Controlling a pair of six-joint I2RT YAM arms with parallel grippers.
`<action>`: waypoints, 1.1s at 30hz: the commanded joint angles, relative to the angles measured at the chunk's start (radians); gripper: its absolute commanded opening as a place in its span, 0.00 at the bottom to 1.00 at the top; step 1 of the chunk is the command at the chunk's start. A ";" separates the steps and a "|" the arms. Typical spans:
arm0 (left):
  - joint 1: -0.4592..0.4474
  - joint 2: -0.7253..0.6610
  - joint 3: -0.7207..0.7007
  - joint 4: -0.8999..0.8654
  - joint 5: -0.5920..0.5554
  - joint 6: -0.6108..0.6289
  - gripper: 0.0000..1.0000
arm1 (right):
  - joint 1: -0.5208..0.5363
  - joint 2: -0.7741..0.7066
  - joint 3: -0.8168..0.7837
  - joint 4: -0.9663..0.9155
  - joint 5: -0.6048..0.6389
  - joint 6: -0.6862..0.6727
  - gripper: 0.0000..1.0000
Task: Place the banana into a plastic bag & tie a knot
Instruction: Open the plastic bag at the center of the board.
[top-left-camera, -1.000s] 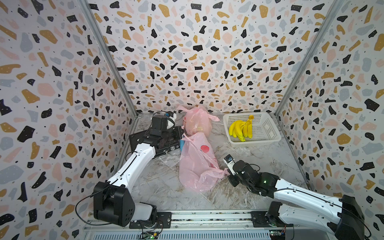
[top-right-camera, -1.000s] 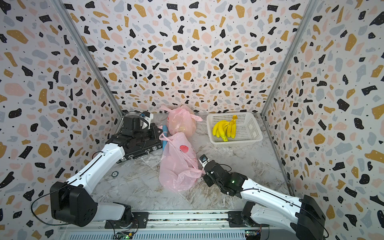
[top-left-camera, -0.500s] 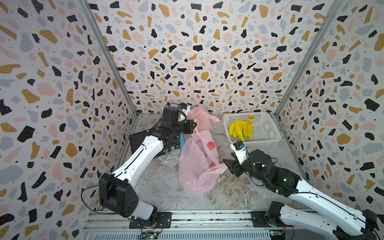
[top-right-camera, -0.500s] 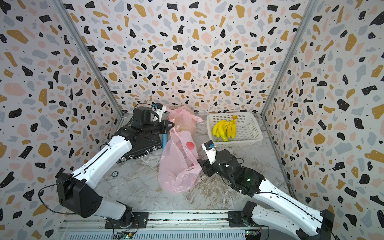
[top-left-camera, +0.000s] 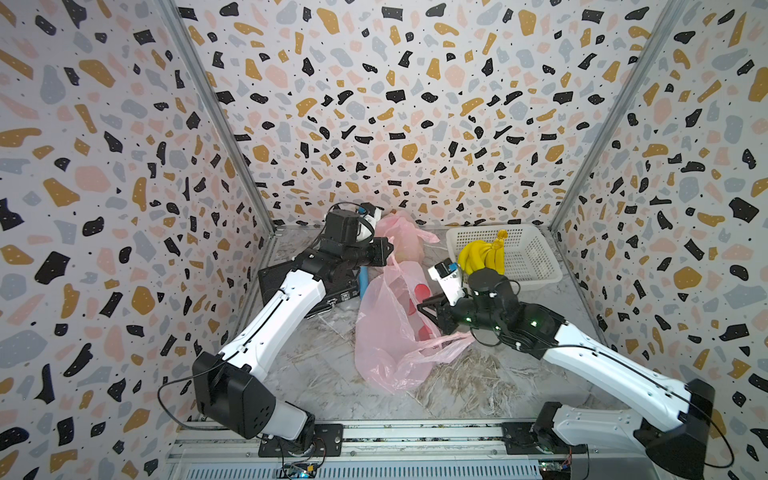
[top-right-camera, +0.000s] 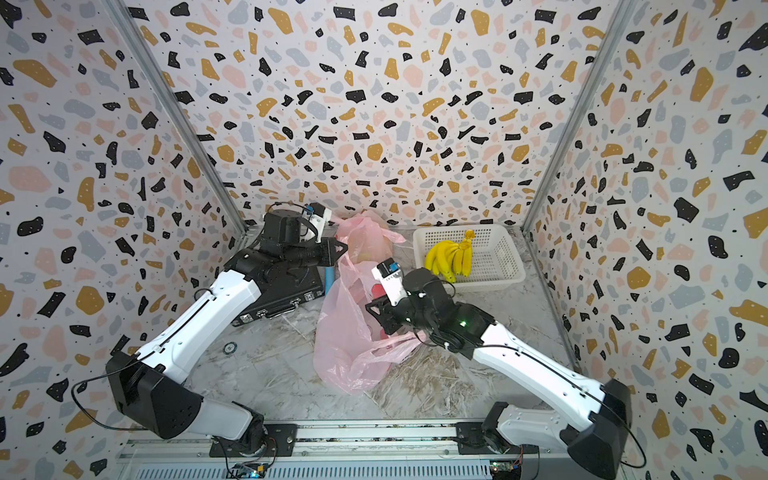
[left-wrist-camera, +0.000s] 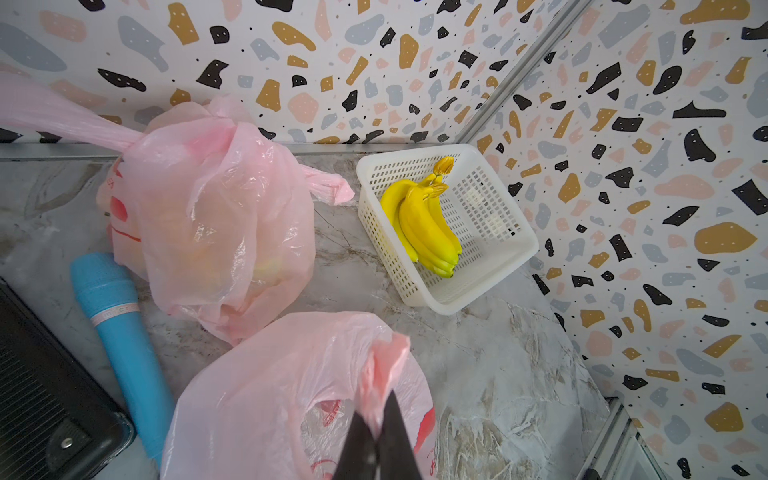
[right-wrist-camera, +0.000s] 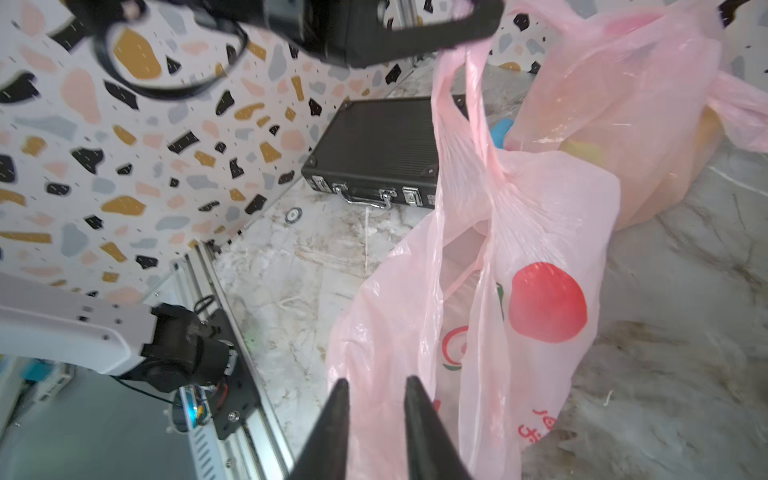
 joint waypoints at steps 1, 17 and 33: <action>-0.004 -0.041 0.046 0.004 -0.018 0.012 0.00 | 0.005 0.084 0.028 0.044 -0.003 0.067 0.12; -0.004 -0.045 0.022 0.002 -0.038 0.034 0.00 | 0.070 0.353 0.028 0.125 -0.006 -0.060 0.64; 0.013 0.015 -0.024 0.030 -0.033 0.035 0.00 | 0.102 0.418 -0.023 0.069 0.077 -0.131 0.99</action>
